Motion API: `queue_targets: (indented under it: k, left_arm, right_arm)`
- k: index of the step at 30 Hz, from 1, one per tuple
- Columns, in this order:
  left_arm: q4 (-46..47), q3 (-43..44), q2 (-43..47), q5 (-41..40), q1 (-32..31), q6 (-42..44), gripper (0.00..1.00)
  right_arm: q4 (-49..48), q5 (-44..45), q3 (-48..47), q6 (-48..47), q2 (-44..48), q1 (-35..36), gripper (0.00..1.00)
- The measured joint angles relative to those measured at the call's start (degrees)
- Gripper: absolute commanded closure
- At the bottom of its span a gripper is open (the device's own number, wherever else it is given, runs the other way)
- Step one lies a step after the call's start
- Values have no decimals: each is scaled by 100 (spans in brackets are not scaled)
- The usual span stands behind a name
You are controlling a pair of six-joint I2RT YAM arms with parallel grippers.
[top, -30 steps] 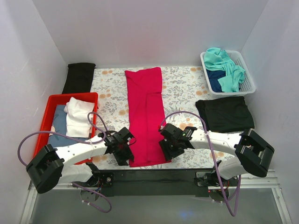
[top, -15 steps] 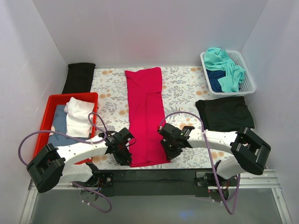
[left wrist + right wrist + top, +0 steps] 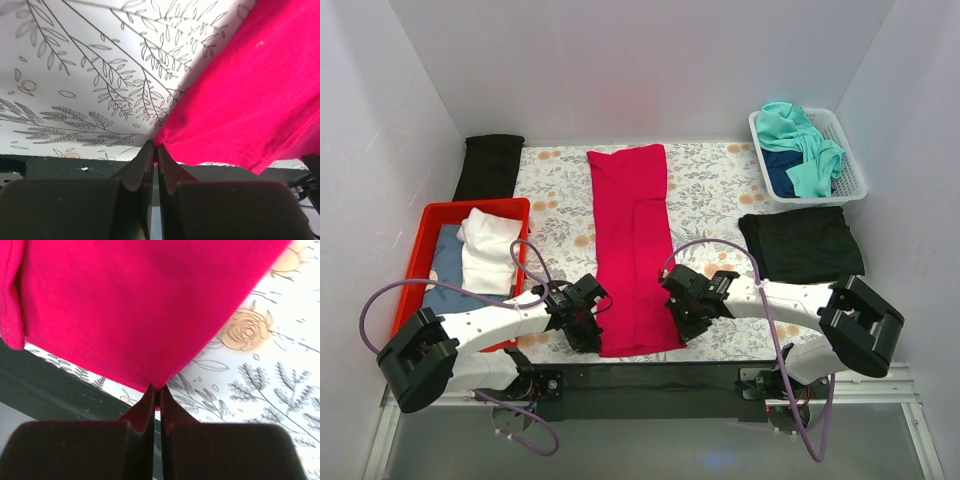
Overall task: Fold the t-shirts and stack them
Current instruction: Grab the bottom of the folded rectangular tshirt with both arms
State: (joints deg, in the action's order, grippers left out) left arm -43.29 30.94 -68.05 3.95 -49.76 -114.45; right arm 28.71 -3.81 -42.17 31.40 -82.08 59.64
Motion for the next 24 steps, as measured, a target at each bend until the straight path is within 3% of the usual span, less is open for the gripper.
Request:
queue_targets:
  k: [7,15,24]
  left_arm:
    - [-313,358,153,-693,-28,2,100]
    - [-608,1847,133,-1493,-22,4,100]
    - [-726,3526,-1165,-2608,192,278,100]
  right_arm:
    - [271,361,-155,-4,516,2,99]
    - [407,1073,-1121,-109,575,-7,99]
    - [411,1532,-2059,-466,55,-566,99]
